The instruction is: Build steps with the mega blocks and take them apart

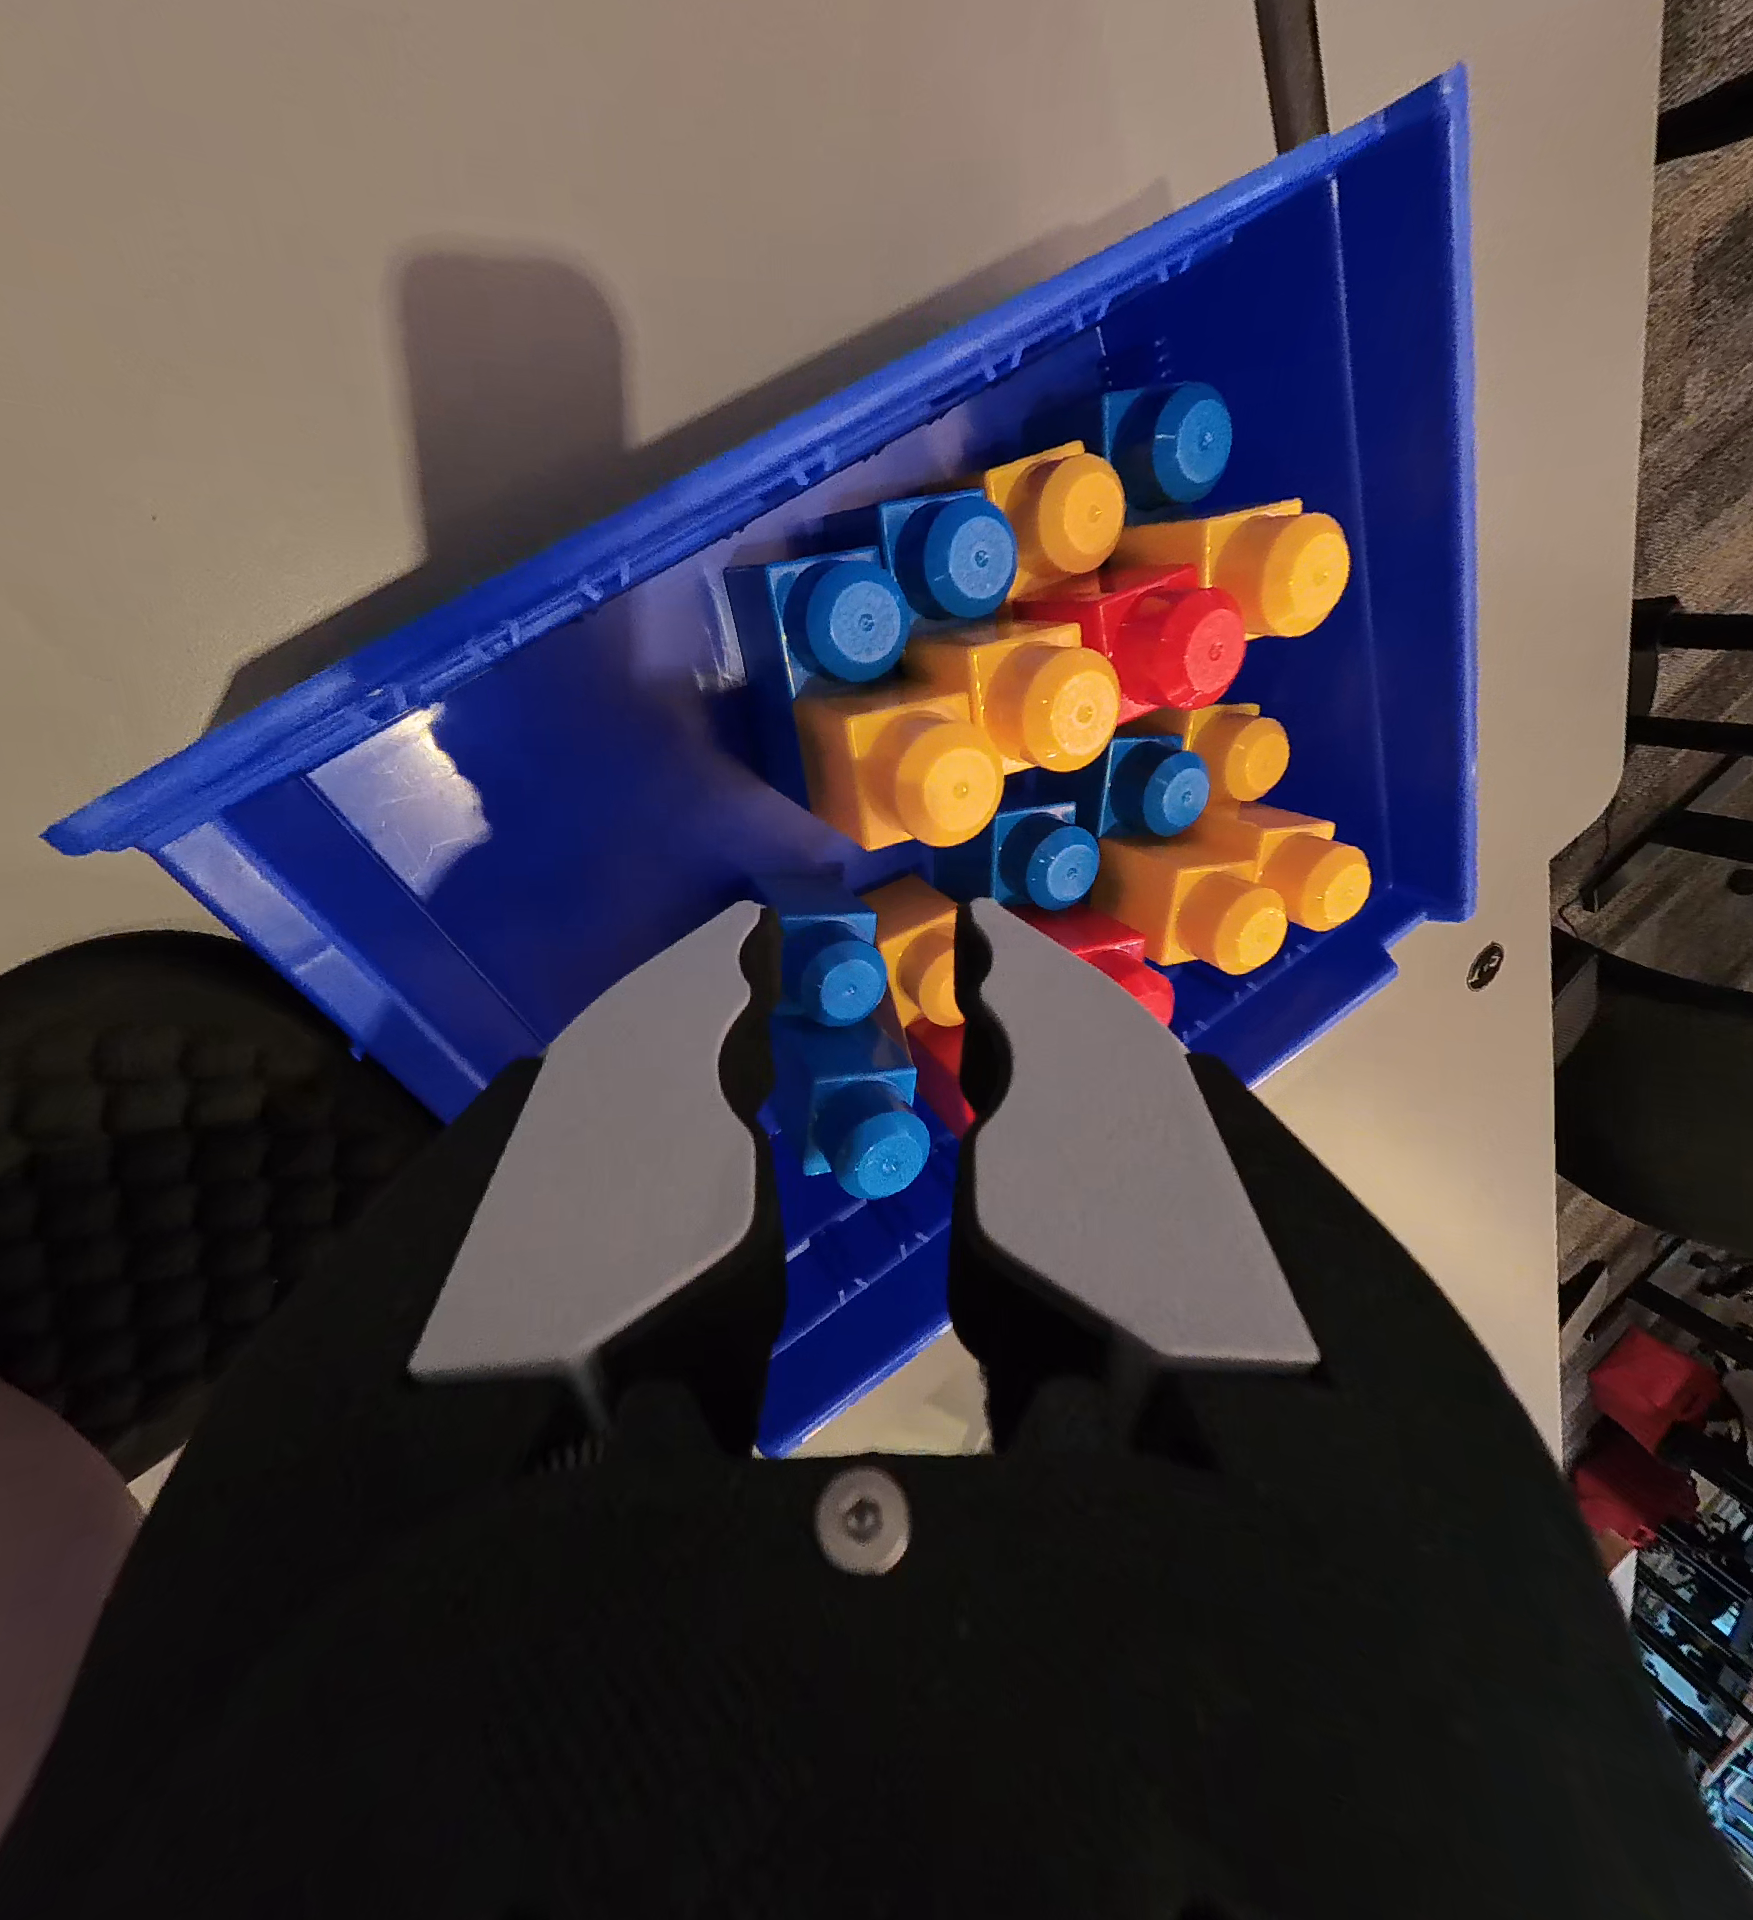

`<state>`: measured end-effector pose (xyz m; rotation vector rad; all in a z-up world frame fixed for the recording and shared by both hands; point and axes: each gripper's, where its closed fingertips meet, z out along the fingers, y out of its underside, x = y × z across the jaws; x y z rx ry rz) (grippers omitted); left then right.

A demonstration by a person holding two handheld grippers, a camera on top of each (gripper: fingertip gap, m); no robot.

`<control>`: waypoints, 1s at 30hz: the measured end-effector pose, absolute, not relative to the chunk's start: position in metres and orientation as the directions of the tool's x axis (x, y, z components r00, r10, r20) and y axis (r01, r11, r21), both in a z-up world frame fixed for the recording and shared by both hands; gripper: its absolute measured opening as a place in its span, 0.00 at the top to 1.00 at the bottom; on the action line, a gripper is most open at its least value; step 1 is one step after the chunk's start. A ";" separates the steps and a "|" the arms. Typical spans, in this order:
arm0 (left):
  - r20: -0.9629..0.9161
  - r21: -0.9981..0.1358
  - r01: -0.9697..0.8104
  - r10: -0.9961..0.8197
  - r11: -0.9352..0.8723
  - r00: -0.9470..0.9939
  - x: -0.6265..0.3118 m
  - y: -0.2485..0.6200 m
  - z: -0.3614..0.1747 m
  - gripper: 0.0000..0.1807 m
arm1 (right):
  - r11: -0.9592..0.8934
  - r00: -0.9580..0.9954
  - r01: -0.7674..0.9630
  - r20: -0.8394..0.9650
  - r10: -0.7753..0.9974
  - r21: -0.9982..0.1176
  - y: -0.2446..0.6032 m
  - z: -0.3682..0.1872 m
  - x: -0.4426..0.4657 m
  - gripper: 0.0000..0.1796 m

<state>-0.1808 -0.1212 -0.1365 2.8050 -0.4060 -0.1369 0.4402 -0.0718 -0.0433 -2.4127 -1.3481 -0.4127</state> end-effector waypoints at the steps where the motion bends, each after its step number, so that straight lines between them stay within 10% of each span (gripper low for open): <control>1: -0.054 0.311 -0.281 -0.312 -0.908 0.948 -0.179 -0.120 -0.137 0.33 | -0.488 0.505 0.859 0.410 0.760 -0.154 -0.072 -0.044 0.440 0.81; 30: -0.082 0.341 -0.294 -0.340 -0.893 0.937 -0.188 -0.122 -0.141 0.35 | -0.485 0.492 0.866 0.383 0.782 -0.121 -0.075 -0.051 0.440 0.81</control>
